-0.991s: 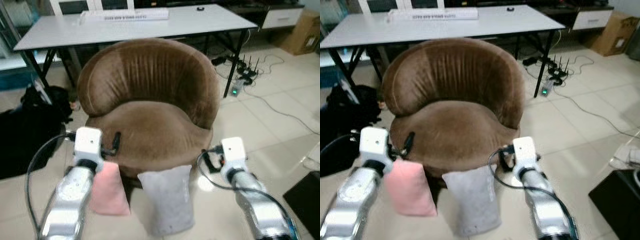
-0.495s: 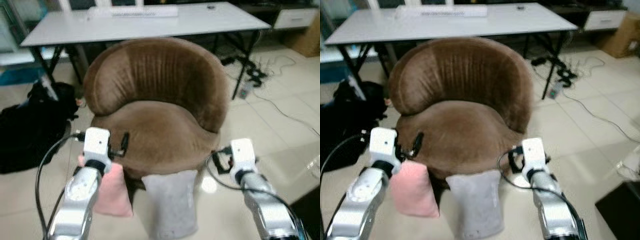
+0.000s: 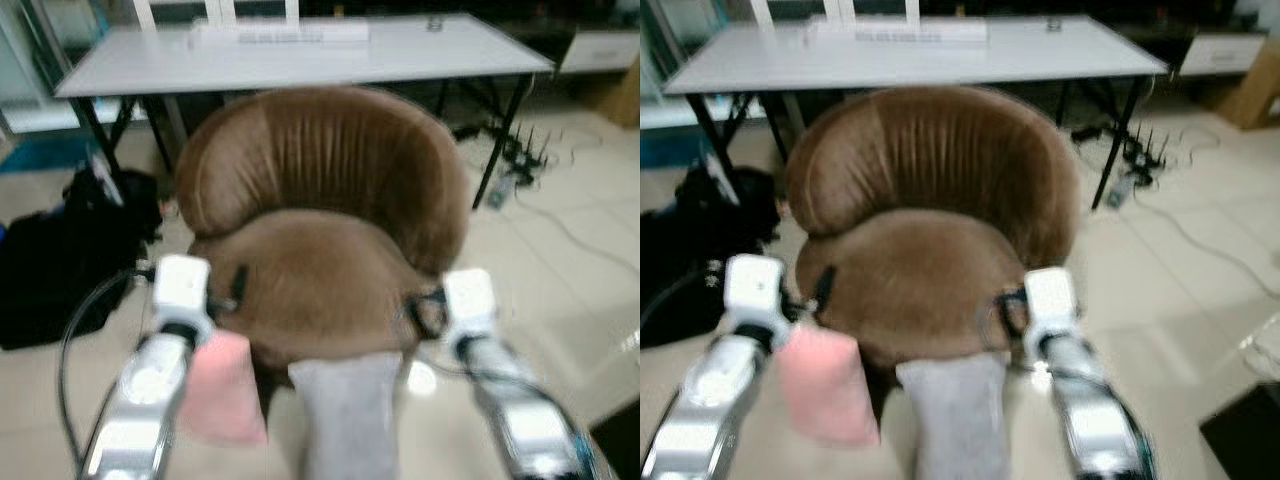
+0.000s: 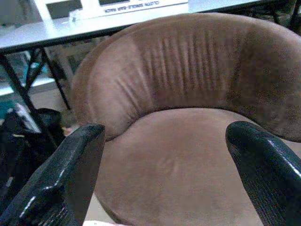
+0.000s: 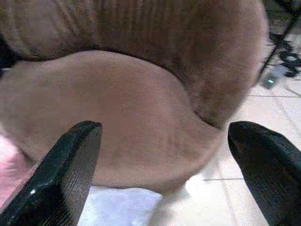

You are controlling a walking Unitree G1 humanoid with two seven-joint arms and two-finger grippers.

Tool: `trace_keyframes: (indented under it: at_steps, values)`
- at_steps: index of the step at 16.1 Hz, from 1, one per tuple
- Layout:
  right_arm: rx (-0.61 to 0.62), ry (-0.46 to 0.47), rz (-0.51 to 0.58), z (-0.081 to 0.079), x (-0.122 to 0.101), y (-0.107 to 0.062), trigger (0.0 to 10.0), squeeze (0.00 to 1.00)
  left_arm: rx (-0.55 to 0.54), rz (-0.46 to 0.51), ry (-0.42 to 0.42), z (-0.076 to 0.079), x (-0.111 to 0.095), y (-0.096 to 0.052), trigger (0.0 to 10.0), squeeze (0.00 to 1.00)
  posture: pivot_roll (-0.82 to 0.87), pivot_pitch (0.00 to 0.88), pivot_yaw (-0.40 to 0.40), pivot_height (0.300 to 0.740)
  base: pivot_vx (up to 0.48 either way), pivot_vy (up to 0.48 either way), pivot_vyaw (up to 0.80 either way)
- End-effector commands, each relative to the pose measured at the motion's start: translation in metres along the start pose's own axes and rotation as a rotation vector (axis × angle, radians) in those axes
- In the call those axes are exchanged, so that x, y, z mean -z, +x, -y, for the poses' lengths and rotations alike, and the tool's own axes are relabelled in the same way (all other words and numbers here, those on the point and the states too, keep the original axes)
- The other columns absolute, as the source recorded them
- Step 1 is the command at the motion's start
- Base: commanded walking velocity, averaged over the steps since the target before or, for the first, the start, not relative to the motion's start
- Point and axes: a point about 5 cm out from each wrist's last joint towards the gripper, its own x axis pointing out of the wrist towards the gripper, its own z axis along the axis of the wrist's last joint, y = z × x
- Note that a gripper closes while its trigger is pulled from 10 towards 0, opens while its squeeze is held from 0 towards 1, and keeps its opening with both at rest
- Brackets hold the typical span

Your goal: Move the pillow to the sofa from floor

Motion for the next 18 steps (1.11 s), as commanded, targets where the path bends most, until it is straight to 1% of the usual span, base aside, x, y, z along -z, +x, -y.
trace_keyframes:
  at_steps: [1,2,5,13,18]
  values:
    - [0.034,-0.011,-0.002,0.0107,-0.0015,-0.0027,10.0,0.0,0.018,0.008,-0.006,0.0059,-0.0026,0.0016,10.0,0.0,0.06,0.0,0.024,0.74,0.259,0.0,0.0]
    - [0.034,-0.011,-0.002,0.0107,-0.0017,-0.0027,10.0,0.0,0.018,0.008,-0.006,0.006,-0.0025,0.0016,10.0,0.0,0.06,0.0,0.024,0.74,0.259,0.0,0.0]
    - [0.031,-0.008,-0.002,0.0109,-0.0022,-0.004,10.0,0.0,0.002,0.007,-0.027,0.0066,-0.0017,0.001,10.0,0.0,0.05,0.0,0.022,0.74,0.0,0.0,0.0]
    - [0.041,-0.013,-0.026,0.0153,0.0027,-0.0021,10.0,0.0,0.006,-0.003,-0.017,0.0097,-0.0001,0.001,10.0,0.0,0.05,0.0,0.02,0.74,0.0,0.0,0.0]
    - [0.035,-0.023,-0.032,0.0139,0.0041,-0.0026,10.0,0.0,0.014,-0.005,0.001,0.0103,0.0002,0.0018,10.0,0.0,0.04,0.0,0.014,0.698,0.0,0.0,0.0]
